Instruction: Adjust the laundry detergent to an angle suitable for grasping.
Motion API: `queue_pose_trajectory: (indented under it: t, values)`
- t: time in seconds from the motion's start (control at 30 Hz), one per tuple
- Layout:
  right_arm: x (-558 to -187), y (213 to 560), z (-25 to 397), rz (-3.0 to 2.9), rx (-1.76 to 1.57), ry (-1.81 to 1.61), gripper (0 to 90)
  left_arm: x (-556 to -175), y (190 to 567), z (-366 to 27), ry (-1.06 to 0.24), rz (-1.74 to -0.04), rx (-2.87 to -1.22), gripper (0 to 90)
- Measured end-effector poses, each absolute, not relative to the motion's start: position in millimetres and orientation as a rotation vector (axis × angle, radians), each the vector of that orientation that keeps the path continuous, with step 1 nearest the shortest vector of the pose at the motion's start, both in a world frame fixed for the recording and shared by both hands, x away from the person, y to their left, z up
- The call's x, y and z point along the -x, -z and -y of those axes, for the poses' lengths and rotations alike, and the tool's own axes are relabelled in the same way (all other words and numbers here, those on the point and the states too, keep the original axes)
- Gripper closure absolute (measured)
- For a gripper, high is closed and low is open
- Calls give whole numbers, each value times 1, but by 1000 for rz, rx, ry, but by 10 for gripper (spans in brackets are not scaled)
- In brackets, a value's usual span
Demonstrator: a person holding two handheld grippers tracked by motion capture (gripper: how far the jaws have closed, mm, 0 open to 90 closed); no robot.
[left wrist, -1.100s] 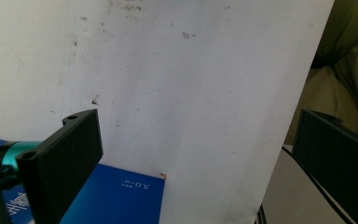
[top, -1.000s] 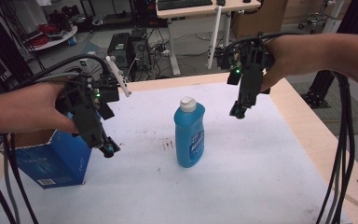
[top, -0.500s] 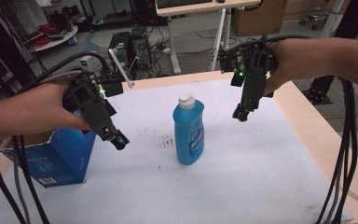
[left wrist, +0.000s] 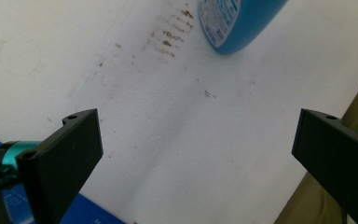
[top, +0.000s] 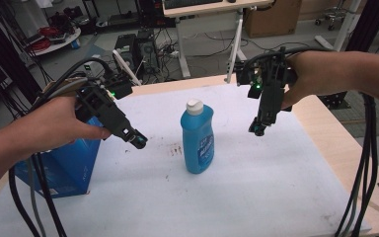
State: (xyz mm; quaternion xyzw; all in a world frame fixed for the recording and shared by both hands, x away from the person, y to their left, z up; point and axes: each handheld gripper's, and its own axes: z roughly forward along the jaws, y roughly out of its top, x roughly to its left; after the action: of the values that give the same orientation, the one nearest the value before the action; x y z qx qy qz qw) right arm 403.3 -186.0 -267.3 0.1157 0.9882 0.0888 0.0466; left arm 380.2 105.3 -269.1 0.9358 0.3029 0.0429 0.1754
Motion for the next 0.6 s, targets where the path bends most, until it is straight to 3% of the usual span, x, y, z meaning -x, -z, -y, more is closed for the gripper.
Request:
queue_pose_trajectory:
  t: [0.6]
  values:
    - [-402, 278, 191, -3028, -367, -275, 13, -378, 284, -104, -207, -1004, -2438, 17]
